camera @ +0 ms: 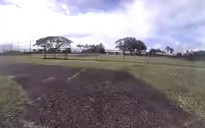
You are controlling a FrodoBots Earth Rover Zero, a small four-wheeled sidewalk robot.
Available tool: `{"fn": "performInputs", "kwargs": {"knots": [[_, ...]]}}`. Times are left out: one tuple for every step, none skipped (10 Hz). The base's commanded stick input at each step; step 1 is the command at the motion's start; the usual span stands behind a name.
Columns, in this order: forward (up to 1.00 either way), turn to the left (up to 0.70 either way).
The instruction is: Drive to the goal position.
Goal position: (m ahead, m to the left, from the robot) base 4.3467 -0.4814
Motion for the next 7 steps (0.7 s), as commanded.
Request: {"fn": "performInputs", "kwargs": {"knots": [[0.50,0.00],[0.50,0.00],[0.50,0.00],[0.50,0.00],[0.50,0.00],[0.50,0.00],[0.50,0.00]]}}
